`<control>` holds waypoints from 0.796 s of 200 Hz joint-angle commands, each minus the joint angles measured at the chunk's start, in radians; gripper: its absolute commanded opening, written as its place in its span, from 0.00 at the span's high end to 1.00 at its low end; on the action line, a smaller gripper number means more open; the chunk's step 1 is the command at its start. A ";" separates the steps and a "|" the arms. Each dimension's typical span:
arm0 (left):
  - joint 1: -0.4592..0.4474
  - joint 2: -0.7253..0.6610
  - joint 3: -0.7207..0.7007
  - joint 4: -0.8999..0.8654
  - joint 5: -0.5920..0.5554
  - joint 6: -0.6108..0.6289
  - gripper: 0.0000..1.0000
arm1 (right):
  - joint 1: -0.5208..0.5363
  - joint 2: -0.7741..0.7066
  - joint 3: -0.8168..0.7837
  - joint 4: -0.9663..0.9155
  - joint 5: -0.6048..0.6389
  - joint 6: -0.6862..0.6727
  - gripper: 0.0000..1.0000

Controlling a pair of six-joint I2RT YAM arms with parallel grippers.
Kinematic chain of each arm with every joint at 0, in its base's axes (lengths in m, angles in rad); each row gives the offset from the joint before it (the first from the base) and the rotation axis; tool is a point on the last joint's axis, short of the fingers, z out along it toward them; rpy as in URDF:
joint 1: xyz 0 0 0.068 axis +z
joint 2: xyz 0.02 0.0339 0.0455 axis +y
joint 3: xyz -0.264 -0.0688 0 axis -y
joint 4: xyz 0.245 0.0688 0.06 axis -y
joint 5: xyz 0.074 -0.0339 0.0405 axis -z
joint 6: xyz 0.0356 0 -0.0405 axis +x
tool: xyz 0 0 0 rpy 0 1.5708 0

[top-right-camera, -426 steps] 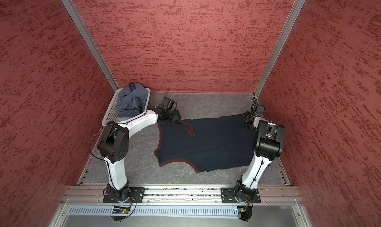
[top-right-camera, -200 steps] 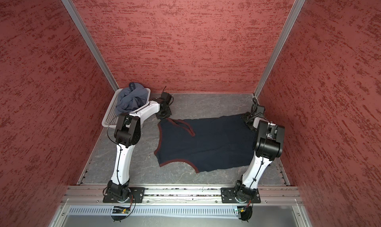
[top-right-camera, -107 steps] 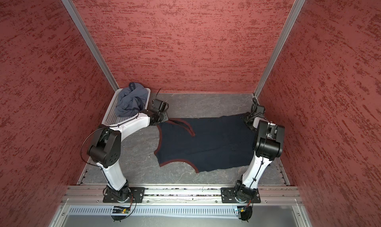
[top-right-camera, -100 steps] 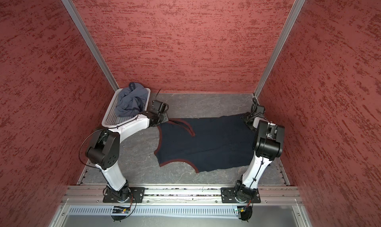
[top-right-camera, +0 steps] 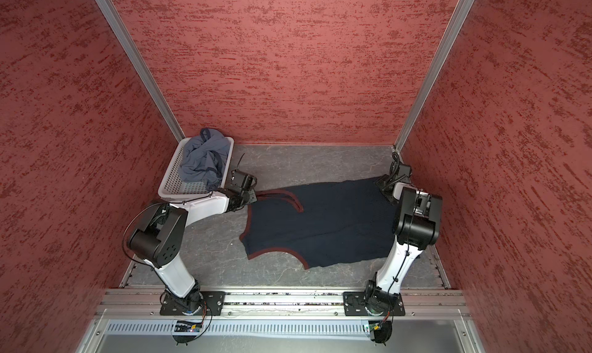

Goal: Fold and stack tank tops
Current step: Smooth out the tank top at the top-center of the table.

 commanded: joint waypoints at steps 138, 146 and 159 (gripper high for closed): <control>-0.072 -0.130 0.051 -0.063 -0.033 -0.023 0.64 | 0.012 -0.175 -0.075 -0.098 0.058 -0.013 0.18; -0.074 -0.114 0.064 -0.061 -0.025 -0.027 0.64 | 0.023 -0.179 -0.077 -0.098 0.053 -0.013 0.18; -0.069 -0.082 0.081 -0.035 0.018 -0.021 0.62 | 0.050 -0.179 -0.080 -0.096 0.041 -0.017 0.18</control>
